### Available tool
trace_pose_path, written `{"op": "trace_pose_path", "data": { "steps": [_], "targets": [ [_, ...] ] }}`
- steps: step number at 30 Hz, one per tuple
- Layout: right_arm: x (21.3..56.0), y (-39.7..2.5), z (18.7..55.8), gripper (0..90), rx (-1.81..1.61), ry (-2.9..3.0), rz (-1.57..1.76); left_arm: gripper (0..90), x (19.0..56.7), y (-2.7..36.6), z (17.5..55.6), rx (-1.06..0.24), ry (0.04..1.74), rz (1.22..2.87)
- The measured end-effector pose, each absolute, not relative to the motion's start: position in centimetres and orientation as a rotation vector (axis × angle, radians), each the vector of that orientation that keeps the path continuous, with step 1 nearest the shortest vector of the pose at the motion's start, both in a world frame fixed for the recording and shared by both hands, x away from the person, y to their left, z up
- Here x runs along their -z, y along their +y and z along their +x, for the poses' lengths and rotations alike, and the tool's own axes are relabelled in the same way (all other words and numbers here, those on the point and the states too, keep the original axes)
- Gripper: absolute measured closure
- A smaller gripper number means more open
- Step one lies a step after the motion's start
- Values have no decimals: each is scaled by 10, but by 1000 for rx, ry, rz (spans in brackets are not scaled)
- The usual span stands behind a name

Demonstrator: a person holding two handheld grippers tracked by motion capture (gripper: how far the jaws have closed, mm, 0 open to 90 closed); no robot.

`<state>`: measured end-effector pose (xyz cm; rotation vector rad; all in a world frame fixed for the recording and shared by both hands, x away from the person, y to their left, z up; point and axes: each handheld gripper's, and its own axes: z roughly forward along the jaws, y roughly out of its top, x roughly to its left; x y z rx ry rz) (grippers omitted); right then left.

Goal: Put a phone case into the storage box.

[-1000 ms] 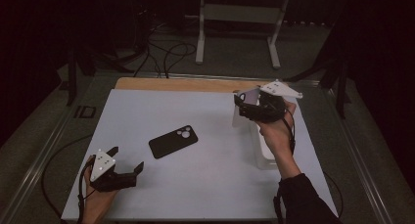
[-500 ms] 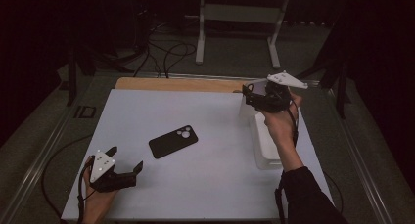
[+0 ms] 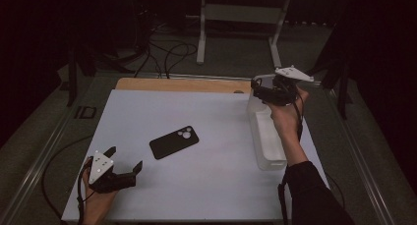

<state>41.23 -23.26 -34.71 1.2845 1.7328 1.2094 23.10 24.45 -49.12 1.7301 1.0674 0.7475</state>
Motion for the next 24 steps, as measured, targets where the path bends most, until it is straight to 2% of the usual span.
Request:
{"op": "trace_pose_path", "data": {
  "steps": [24],
  "targets": [
    [360, -253, 447, 168, -1099, 1666, 1393, 0, 491, 243, 231, -754, 1062, 1740]
  ]
}}
